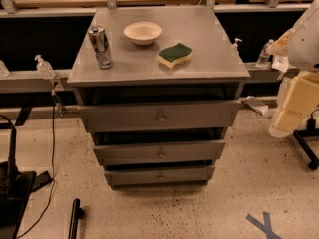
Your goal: Open middle drawer
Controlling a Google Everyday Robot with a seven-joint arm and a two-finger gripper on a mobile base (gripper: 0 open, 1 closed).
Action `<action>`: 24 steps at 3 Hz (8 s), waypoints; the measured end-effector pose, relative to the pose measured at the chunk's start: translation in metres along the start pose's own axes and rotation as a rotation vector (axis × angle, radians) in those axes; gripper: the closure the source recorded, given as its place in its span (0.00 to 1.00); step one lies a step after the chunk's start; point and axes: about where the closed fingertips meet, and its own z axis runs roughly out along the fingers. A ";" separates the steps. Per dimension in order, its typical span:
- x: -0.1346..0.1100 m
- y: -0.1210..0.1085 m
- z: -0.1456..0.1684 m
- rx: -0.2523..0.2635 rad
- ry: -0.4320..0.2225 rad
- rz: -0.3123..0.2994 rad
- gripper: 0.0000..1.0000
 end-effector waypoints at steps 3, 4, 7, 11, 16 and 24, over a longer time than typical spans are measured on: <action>-0.005 0.004 0.096 -0.048 -0.183 -0.009 0.00; -0.036 0.008 0.198 -0.090 -0.381 -0.073 0.00; -0.035 0.026 0.244 -0.022 -0.458 -0.040 0.00; -0.026 0.020 0.409 -0.051 -0.506 -0.001 0.00; 0.016 -0.013 0.567 0.041 -0.285 -0.329 0.00; 0.008 -0.002 0.580 -0.061 -0.290 -0.315 0.00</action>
Offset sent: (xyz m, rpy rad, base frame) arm 0.0270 0.0039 -0.0129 0.0683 -0.1153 -0.0281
